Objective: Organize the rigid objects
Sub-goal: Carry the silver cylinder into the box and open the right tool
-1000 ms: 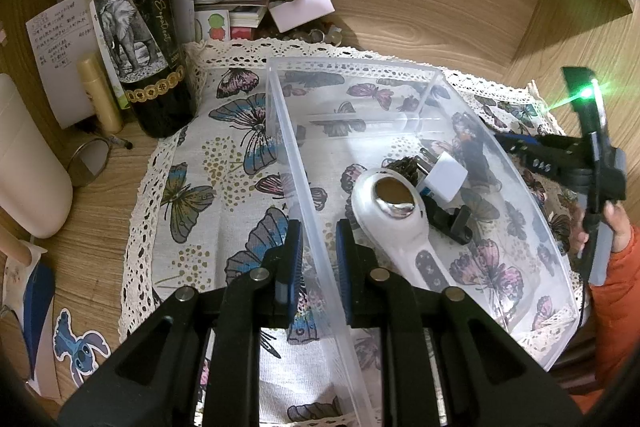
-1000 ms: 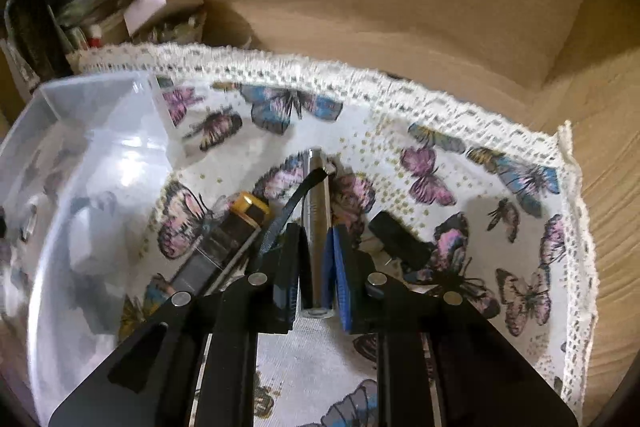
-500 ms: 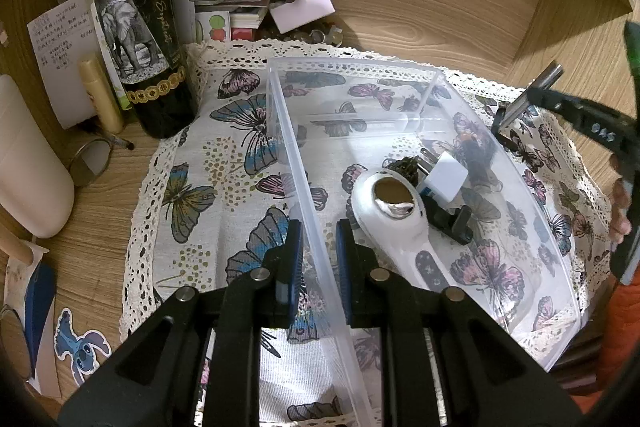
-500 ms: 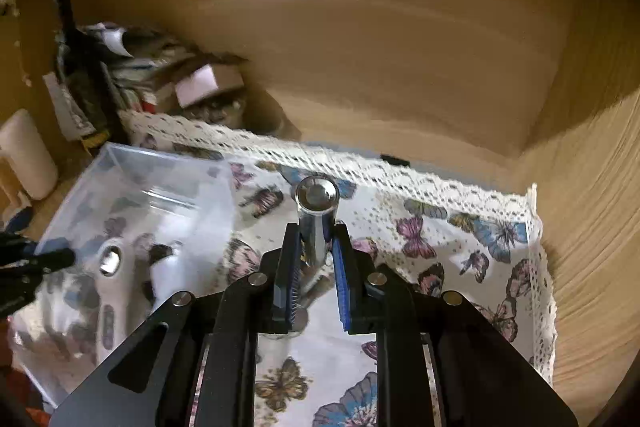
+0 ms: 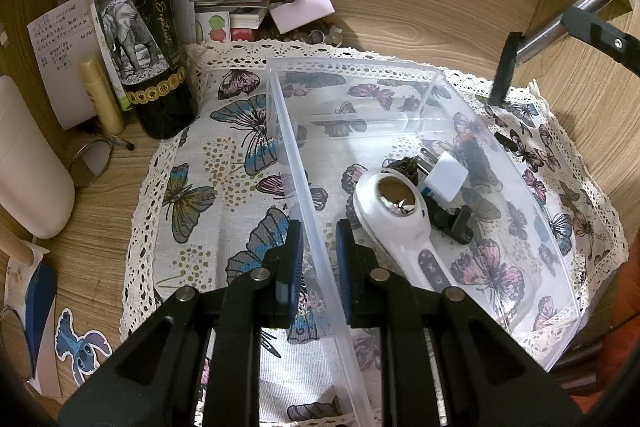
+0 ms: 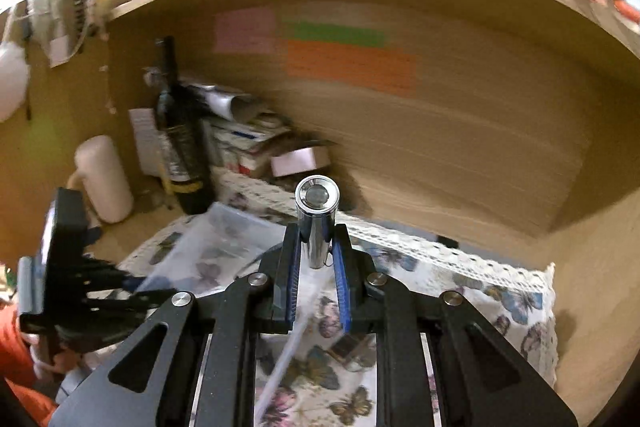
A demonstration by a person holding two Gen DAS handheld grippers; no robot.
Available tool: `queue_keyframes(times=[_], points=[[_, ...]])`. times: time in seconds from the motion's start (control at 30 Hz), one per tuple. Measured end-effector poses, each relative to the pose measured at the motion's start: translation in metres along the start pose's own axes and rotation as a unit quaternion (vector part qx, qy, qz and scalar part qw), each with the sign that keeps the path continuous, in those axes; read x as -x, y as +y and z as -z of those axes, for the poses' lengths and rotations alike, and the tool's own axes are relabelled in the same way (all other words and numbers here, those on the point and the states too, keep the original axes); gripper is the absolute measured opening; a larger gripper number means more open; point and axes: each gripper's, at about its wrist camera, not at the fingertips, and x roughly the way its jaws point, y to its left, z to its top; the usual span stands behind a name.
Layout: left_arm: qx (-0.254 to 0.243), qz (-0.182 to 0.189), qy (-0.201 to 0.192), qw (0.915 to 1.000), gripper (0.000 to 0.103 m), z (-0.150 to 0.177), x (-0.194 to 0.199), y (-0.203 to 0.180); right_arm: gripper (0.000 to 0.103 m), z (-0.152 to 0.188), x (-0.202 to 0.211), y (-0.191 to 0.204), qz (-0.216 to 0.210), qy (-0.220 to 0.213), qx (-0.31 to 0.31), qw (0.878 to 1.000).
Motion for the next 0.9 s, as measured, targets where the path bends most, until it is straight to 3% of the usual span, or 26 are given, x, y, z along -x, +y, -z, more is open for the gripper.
queue_keyframes(times=[0.33,0.6,0.9], points=[[-0.002,0.001,-0.001,1.0,0.017,0.0,0.001,0.001,0.014,0.03,-0.048,0.034,-0.025,0.076,0.038,0.996],[-0.001,0.001,-0.002,1.0,0.017,0.0,0.001,0.0,0.014,0.04,-0.073,0.04,0.015,0.087,0.056,0.995],[-0.002,0.0,-0.002,1.0,0.016,0.0,0.001,0.0,0.015,0.052,-0.076,0.047,-0.001,0.124,0.075,0.989]])
